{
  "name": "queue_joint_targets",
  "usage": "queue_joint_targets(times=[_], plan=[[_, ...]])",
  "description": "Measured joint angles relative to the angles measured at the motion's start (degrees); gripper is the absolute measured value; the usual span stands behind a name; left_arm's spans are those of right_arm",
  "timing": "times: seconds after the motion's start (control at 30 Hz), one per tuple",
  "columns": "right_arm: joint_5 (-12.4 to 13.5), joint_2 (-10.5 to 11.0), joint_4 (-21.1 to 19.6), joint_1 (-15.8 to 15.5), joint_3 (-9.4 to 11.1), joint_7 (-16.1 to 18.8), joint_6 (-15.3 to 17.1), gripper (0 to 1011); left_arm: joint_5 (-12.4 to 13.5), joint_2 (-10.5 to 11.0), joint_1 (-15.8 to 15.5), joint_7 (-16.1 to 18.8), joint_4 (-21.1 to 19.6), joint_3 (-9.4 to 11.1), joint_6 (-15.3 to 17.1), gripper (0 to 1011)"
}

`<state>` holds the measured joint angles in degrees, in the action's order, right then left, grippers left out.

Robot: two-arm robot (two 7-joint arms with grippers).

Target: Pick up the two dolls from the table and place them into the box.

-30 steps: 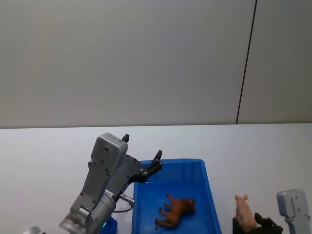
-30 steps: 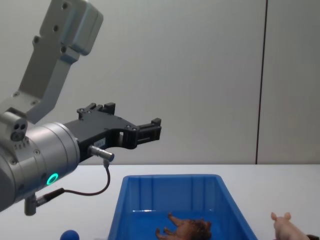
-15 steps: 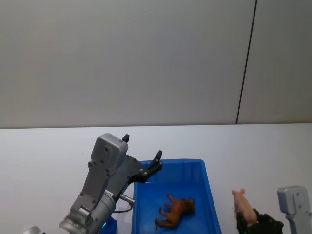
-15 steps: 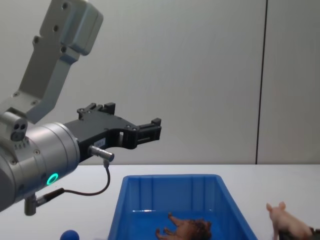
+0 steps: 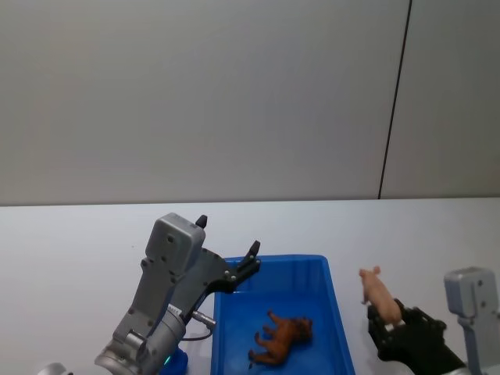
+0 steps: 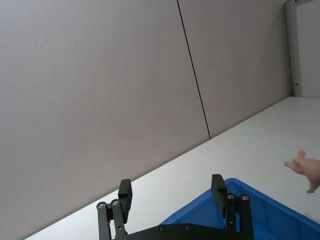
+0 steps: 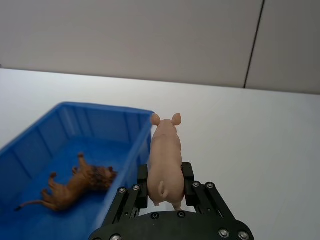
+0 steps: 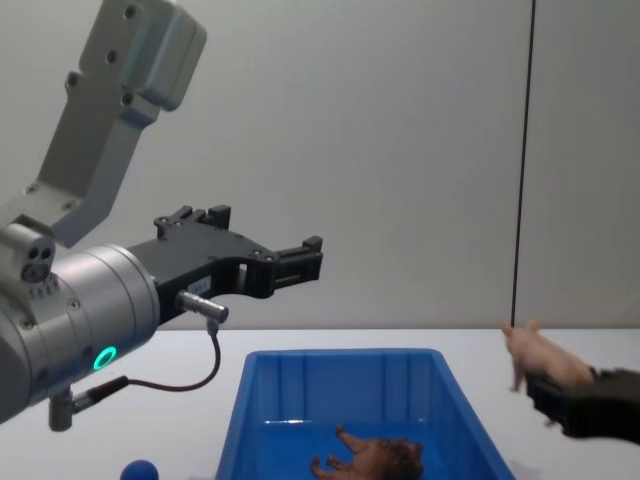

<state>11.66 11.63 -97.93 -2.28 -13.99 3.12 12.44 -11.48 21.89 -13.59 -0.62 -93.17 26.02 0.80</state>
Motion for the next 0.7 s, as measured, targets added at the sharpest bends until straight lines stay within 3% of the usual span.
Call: queue_joint_targets(times=[0.23,0.5,0.6,0.67,0.7], plan=[[0.03,-0.97,0.28,2.23,-0.32,3.59,-0.21,378,0.00,0.00,0.00,0.00,0.00,0.00,0.00,1001],[0.14,-3.50,3.60,6.55,-1.43,9.04,0.14,378,0.00,0.00,0.00,0.00,0.00,0.00,0.00,1001],[0.18,-4.06,4.52,7.47,-1.68,9.98,0.36,405,0.00,0.00,0.00,0.00,0.00,0.00,0.00,1001],[0.23,-4.58,5.45,8.27,-1.89,10.83,0.64,526,0.00,0.00,0.00,0.00,0.00,0.00,0.00,1001],[0.25,-4.89,6.01,8.75,-2.03,11.18,0.82,526,0.00,0.00,0.00,0.00,0.00,0.00,0.00,1001]])
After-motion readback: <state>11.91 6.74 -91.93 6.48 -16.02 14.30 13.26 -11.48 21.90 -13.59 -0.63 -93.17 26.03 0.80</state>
